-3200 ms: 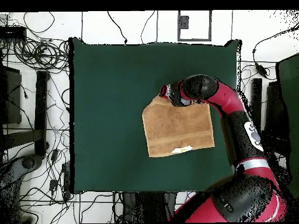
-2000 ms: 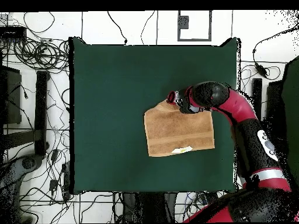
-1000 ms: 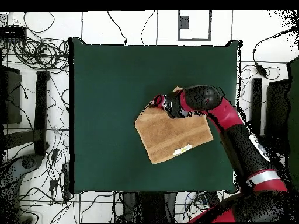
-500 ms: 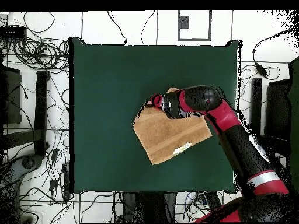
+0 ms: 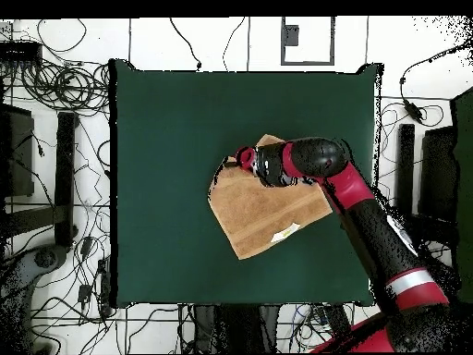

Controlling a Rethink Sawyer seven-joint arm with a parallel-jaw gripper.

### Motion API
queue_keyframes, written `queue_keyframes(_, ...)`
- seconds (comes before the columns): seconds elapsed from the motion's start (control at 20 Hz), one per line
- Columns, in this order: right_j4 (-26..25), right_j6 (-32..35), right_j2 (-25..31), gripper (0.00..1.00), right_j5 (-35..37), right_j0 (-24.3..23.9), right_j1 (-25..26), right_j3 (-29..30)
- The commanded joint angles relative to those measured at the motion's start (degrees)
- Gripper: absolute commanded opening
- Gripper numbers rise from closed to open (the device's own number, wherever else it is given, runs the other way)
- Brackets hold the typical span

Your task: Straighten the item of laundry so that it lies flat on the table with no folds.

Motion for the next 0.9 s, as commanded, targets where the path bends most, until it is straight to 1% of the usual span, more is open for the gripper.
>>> queue_keyframes(0.05, -1.05, -8.25, 5.30, 0.00, -5.35, 1.68, 3.91, 1.78)
queue_keyframes(0.2, -1.45, -9.53, 6.49, 0.00, -6.20, 1.04, 5.64, 1.31)
queue_keyframes(0.25, -1.96, -10.89, 6.94, 0.00, -6.98, 0.35, 7.10, 1.62)
queue_keyframes(0.55, -3.32, -17.34, 8.43, 0.00, -6.38, -0.33, 13.60, -2.24)
queue_keyframes(0.75, -3.68, -18.30, 9.74, 0.00, -5.25, -0.83, 15.84, -3.32)
queue_keyframes(0.9, -4.66, -18.56, 10.53, 0.00, -4.12, -1.17, 16.26, -3.87)
